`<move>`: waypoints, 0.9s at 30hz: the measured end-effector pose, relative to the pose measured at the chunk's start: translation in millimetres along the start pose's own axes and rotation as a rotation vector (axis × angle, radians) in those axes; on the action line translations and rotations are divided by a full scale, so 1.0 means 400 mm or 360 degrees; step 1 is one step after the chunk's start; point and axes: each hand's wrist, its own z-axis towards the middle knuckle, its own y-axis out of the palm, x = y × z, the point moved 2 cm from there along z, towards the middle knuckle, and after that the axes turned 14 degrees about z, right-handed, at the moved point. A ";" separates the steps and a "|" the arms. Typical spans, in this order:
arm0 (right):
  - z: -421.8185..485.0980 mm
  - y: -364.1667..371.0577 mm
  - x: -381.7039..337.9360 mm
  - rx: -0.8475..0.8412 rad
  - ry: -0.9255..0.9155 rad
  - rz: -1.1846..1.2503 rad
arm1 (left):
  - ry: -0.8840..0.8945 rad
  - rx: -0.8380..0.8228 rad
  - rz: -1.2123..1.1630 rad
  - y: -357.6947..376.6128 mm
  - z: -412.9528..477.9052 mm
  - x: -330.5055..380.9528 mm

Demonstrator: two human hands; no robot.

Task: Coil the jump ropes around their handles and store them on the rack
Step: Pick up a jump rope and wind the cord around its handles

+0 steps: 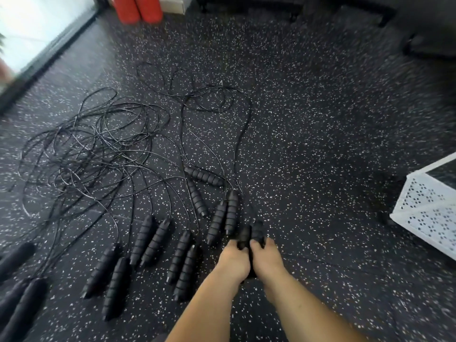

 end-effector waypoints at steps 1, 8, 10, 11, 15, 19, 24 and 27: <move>-0.020 -0.008 -0.022 0.0019 -0.0069 0.0000 | 0.0035 0.0030 -0.0006 -0.009 -0.022 0.022; -0.249 -0.126 -0.273 -0.0040 -0.0573 0.0041 | 0.0364 0.0264 -0.0204 -0.133 -0.267 0.216; -0.348 -0.168 -0.340 -0.0088 -0.0655 0.0195 | 0.0485 0.0302 -0.0342 -0.166 -0.373 0.266; -0.400 -0.189 -0.368 -0.0117 -0.0670 0.0289 | 0.0541 0.0316 -0.0384 -0.180 -0.428 0.287; -0.611 -0.289 -0.454 -0.0250 -0.0840 0.0493 | 0.0796 0.0375 -0.0487 -0.232 -0.672 0.350; -0.804 -0.401 -0.509 -0.0375 -0.1040 0.0610 | 0.1118 0.0348 -0.0537 -0.264 -0.885 0.366; -0.934 -0.498 -0.488 -0.0604 -0.1174 0.0601 | 0.1353 0.0153 -0.0463 -0.279 -1.066 0.341; -0.935 -0.516 -0.463 -0.0662 -0.1184 0.0567 | 0.1431 0.0106 -0.0446 -0.274 -1.083 0.320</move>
